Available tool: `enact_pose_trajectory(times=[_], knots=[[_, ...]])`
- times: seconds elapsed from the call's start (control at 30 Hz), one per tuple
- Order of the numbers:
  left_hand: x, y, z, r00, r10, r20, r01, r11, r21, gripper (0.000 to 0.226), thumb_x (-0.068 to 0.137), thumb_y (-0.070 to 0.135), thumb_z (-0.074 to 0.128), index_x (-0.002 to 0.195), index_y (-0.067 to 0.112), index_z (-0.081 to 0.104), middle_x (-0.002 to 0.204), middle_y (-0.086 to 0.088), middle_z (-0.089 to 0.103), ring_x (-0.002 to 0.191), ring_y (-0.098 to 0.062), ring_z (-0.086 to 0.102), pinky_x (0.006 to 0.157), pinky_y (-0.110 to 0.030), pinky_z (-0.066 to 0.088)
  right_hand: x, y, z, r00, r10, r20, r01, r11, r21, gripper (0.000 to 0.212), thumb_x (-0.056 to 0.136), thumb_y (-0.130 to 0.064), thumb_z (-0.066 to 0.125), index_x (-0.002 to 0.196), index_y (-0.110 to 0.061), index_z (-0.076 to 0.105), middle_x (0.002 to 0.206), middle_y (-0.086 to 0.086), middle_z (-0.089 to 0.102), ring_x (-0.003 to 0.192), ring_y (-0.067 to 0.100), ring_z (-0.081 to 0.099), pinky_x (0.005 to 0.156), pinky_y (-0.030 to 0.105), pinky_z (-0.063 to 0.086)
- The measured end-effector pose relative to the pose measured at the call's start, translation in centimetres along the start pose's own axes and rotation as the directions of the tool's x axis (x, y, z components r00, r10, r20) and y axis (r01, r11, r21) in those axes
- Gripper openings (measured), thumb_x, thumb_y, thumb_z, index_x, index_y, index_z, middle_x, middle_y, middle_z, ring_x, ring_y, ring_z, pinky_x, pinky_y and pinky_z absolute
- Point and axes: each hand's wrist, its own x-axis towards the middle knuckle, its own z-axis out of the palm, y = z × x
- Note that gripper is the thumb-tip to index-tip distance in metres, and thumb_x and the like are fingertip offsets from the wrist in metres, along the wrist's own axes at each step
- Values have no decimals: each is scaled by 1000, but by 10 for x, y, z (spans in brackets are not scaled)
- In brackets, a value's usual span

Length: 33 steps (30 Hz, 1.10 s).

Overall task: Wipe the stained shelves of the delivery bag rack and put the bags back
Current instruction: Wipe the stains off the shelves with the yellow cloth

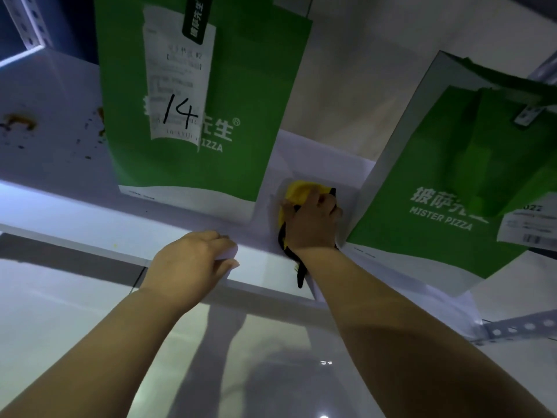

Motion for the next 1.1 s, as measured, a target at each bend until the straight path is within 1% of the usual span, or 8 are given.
enact_pose_trajectory(times=[0.1,0.2,0.3,0.43,0.7,0.83,0.97,1.1], knots=[[-2,-4,1,1000,-21,-21,20,998,-53,16,83,39,64,89,24,66,87,6,61,85,-19,58,64,-32,49,21,0,1,1000,30,-5,-30,1000,3,66,96,-47,36,141,-1,21,144,25,24,129,41,24,108,45,16],[-5,-8,6,999,-11,-34,9,997,-81,17,82,34,67,90,20,71,106,3,69,104,-20,62,77,-32,52,42,-1,3,998,69,-14,-69,998,10,66,96,-48,34,143,-4,22,148,24,19,134,40,19,111,46,15],[-10,-12,13,999,-3,-48,-4,991,-136,18,84,33,65,96,22,72,124,9,62,125,-13,50,91,-29,44,60,-4,5,996,81,-21,-81,996,36,68,95,-50,36,145,-8,21,153,21,12,140,38,11,115,49,11],[-11,-16,18,998,4,-60,-15,984,-180,23,86,33,62,105,23,70,129,11,58,130,-9,43,96,-23,36,78,-3,4,989,96,115,-101,994,34,66,93,-54,33,149,-24,13,156,13,3,141,38,3,115,52,6],[-8,-10,9,1000,-20,-15,17,986,-165,24,86,32,62,98,13,70,132,8,56,130,-9,42,91,-20,36,19,3,-3,962,-260,79,254,964,73,44,93,-35,40,132,-16,45,133,11,46,125,29,38,106,39,30],[-6,-7,5,999,-36,-10,34,991,-131,24,84,32,65,94,11,71,119,3,63,117,-17,50,86,-22,35,-38,25,-5,938,-342,53,334,936,113,50,91,-38,44,138,-22,39,142,5,40,131,22,30,106,33,24],[-5,-9,1,994,-84,-67,80,994,-72,26,77,33,72,87,9,72,110,-3,65,104,-25,53,82,-27,37,-24,30,-4,971,-215,105,199,969,146,50,96,-36,37,144,-21,32,152,4,28,139,22,22,113,35,20],[-8,-13,-1,994,-89,-58,85,994,-68,25,81,32,69,87,8,72,109,-4,66,104,-24,55,80,-28,39,30,11,-1,996,-64,65,64,998,-5,37,97,-24,30,129,-8,41,136,19,41,126,36,35,106,49,27]])
